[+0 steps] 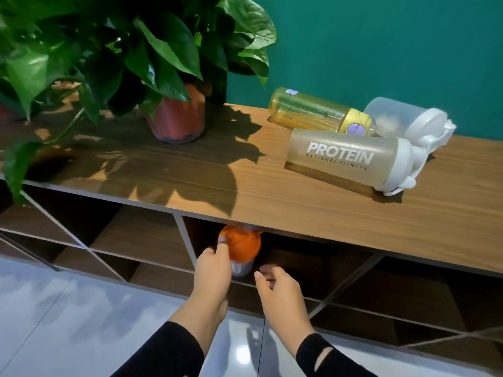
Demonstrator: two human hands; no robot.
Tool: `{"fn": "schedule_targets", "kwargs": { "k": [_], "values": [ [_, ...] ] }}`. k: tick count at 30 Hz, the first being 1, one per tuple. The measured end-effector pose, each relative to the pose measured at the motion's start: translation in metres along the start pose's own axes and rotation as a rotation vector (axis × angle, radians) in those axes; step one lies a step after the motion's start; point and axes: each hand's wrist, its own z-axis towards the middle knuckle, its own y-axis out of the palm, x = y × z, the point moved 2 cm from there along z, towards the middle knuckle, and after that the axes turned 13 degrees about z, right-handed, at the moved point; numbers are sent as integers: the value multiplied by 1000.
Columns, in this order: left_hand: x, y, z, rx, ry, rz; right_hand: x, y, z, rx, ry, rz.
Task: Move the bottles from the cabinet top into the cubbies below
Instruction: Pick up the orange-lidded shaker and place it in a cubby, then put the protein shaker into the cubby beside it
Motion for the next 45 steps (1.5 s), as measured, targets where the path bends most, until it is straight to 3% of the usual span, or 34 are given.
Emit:
{"fn": "schedule_targets", "kwargs": {
  "k": [3,6,10,13,16,20,24,32,37,41,45],
  "values": [
    [-1,-3,-42,51,49,86,-14,-25,-34,-45,-170,38],
    [3,-9,-78,121,166,211,-55,-70,-65,-14,-474,56],
    [32,-8,-117,171,554,261,-104,-153,-65,246,-757,125],
    [79,9,-129,145,949,461,-103,-211,-22,468,-592,186],
    [135,39,-114,197,1185,735,-88,-245,17,480,-299,252],
    [196,80,-76,279,1348,1160,-96,-253,40,306,-263,369],
    [221,103,-46,202,1327,1423,-104,-245,58,197,-274,408],
    [195,94,-69,282,1389,1215,-110,-221,16,304,-505,518],
    [174,59,-124,220,1347,847,-142,-205,-48,211,-697,722],
    [139,33,-165,131,1276,549,-147,-192,-100,41,-681,883],
    [69,24,-178,-58,1128,353,-112,-173,-145,-14,-494,795]
  ]
}}
